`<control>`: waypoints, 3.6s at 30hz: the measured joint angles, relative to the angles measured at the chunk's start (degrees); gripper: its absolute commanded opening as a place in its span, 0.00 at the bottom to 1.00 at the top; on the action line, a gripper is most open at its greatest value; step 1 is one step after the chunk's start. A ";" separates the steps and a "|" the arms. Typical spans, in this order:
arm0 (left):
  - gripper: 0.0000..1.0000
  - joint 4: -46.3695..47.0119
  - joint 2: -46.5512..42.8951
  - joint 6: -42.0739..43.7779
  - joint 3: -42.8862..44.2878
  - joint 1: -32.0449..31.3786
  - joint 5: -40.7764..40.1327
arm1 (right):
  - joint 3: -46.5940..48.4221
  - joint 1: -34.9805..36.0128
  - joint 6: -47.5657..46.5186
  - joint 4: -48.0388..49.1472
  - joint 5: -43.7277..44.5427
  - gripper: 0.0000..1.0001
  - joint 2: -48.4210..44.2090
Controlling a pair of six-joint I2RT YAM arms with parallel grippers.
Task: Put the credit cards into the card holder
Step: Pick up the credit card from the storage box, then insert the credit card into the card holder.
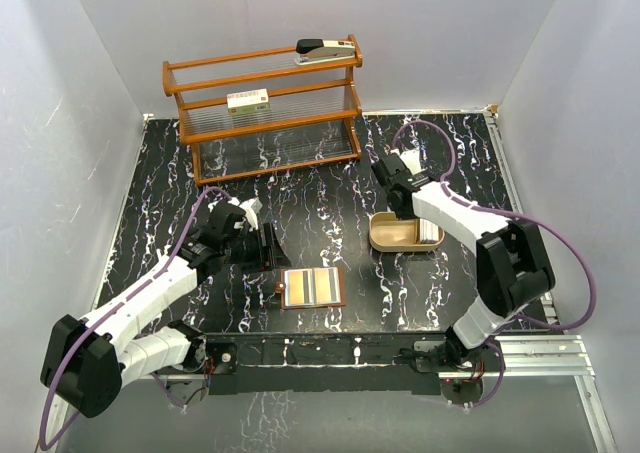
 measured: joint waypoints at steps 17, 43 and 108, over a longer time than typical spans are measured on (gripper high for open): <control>0.60 2.23 -1.03 -4.24 0.28 0.00 6.23 | 0.63 0.00 2.62 -2.69 -20.28 0.00 -17.64; 0.56 37.24 -1.73 -31.54 -5.16 0.00 22.99 | -27.02 6.16 40.87 39.85 -63.54 0.00 -43.04; 0.00 12.72 16.57 -6.29 -2.86 0.00 16.13 | -27.67 19.10 30.84 24.06 -39.74 0.34 -18.43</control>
